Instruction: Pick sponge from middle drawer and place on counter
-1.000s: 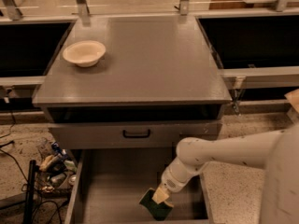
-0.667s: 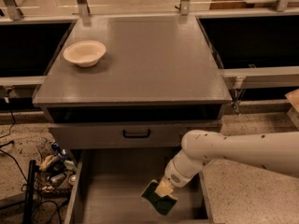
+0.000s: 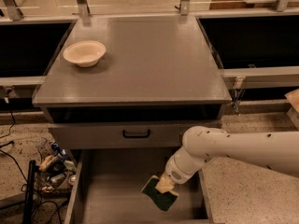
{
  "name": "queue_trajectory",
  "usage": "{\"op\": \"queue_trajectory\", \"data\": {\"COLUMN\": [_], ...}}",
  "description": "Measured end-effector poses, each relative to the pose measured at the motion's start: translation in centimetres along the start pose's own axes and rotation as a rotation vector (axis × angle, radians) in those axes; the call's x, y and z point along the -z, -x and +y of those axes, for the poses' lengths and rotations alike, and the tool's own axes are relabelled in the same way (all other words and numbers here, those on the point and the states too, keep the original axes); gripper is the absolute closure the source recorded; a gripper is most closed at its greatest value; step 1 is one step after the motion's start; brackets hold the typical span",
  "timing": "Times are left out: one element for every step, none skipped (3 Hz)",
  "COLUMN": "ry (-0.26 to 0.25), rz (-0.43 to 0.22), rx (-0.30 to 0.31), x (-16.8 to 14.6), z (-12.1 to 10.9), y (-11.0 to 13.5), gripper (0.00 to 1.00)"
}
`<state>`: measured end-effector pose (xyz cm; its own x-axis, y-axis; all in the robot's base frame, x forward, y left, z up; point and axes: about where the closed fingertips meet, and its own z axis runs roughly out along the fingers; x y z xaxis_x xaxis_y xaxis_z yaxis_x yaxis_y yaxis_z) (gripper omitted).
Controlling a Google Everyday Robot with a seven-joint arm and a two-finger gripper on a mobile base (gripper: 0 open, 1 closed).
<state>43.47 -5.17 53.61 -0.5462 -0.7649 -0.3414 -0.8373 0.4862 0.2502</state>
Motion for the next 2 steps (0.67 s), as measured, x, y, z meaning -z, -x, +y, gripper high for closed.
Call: {"op": "queue_trajectory", "data": {"ry": [0.019, -0.024], "rz": [0.0, 0.0], "rx": [-0.025, -0.054], "x": [-1.1, 1.1], "z": [-0.8, -2.7], "y": [-0.3, -0.4], "gripper": [1.0, 1.0]}}
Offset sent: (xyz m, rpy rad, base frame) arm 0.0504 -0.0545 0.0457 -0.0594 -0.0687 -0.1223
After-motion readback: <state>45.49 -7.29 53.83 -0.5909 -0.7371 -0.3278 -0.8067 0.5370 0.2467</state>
